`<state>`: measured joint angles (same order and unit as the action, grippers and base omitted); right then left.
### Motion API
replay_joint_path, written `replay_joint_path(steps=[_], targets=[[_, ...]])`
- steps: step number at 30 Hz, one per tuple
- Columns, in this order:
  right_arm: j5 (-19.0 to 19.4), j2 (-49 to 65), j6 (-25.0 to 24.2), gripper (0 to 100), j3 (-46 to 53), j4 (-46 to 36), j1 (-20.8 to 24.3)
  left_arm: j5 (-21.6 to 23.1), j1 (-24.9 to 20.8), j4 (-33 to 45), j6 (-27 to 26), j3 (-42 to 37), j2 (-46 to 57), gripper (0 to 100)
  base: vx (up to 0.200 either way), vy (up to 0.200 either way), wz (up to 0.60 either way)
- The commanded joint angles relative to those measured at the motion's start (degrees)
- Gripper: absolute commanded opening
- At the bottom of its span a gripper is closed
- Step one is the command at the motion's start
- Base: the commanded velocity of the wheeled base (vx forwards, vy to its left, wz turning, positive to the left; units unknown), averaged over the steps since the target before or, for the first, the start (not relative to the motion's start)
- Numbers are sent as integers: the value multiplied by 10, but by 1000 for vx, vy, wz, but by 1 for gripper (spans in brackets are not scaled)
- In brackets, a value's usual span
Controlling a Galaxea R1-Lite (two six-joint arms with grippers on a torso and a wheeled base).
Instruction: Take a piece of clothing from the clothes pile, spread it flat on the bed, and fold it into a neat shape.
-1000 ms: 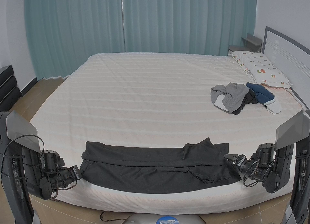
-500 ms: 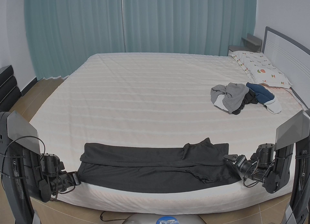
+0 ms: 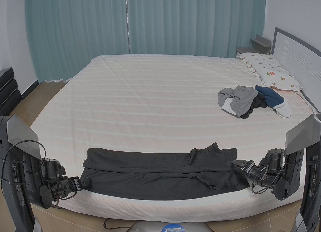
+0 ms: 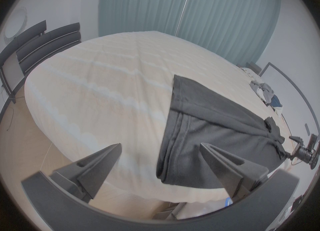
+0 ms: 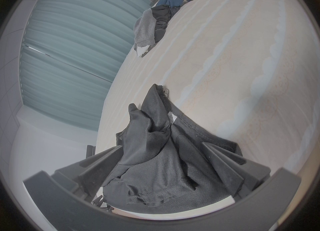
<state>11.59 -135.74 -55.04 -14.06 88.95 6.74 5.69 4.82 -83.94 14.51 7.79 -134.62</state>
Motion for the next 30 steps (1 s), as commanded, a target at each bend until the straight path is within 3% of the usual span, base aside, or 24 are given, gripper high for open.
replay_joint_path(steps=[1,4,9,13,14,18,23,30], targets=[[1,0,0,100,0,5,0,8,19,0,4,14,23,100,0,0,0],[1,0,0,100,0,5,0,29,34,4,15,27,45,100,0,0,0],[1,0,0,100,0,6,0,87,41,22,78,58,84,100,0,0,0],[1,0,0,100,0,6,0,134,39,60,83,89,91,100,0,0,0],[1,-1,0,100,0,6,0,157,37,101,83,126,86,100,0,0,0],[0,-6,2,100,-1,6,0,158,36,221,81,204,91,100,0,0,0],[0,-8,3,100,-1,6,2,165,40,411,21,326,86,100,0,0,0],[0,-8,3,100,-1,6,2,185,40,429,-57,330,54,100,0,0,0]])
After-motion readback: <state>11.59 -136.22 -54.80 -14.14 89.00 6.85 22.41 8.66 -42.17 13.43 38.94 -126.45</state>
